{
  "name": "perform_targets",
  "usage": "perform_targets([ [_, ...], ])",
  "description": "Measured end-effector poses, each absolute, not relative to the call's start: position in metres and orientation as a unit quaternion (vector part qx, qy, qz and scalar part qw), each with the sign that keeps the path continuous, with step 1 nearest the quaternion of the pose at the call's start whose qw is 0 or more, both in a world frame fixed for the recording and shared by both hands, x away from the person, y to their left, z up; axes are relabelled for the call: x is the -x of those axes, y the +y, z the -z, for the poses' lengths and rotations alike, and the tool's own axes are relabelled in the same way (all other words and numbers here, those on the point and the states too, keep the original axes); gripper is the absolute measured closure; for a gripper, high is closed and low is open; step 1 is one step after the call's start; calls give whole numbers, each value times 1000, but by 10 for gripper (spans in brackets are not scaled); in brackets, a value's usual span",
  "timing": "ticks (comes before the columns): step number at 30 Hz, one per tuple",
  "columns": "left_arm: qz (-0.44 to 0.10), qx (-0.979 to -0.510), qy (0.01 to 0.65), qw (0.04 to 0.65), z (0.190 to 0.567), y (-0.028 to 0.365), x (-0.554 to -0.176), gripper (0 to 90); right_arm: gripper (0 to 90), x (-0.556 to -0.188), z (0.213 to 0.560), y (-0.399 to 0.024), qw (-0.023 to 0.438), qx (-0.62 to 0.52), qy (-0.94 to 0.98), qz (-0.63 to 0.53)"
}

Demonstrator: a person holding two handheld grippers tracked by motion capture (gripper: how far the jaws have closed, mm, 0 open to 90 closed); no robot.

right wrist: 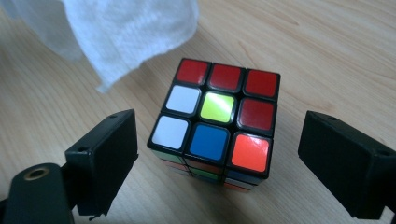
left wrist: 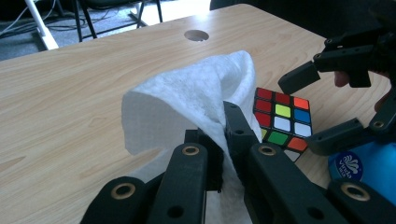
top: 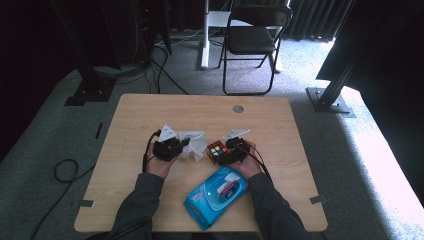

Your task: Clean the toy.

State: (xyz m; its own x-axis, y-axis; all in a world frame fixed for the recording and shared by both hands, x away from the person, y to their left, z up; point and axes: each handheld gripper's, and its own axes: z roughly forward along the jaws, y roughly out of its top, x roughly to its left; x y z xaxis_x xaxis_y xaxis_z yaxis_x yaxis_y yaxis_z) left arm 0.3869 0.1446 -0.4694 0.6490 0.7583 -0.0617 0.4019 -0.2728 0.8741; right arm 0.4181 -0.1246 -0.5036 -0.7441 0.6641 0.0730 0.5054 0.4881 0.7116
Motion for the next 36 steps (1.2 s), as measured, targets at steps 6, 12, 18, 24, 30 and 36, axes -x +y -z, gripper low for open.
perform_targets([
  [6, -188, -777, 373, 470, 470, 144, -387, 880, 121, -419, 507, -127, 105, -343, 857, -369],
  [12, -186, -777, 374, 471, 471, 144, -388, 880, 131, -419, 507, -132, 104, -344, 854, -377],
  [18, -184, -777, 375, 470, 473, 144, -389, 880, 135, -418, 507, -131, 101, -342, 853, -381],
  [24, -184, -778, 375, 469, 473, 144, -388, 880, 149, -419, 509, -130, 97, -338, 858, -376],
  [30, -184, -778, 374, 470, 473, 144, -388, 879, 177, -420, 508, -133, 98, -332, 860, -376],
  [36, -183, -778, 374, 470, 473, 143, -388, 879, 193, -420, 507, -135, 102, -331, 860, -376],
])
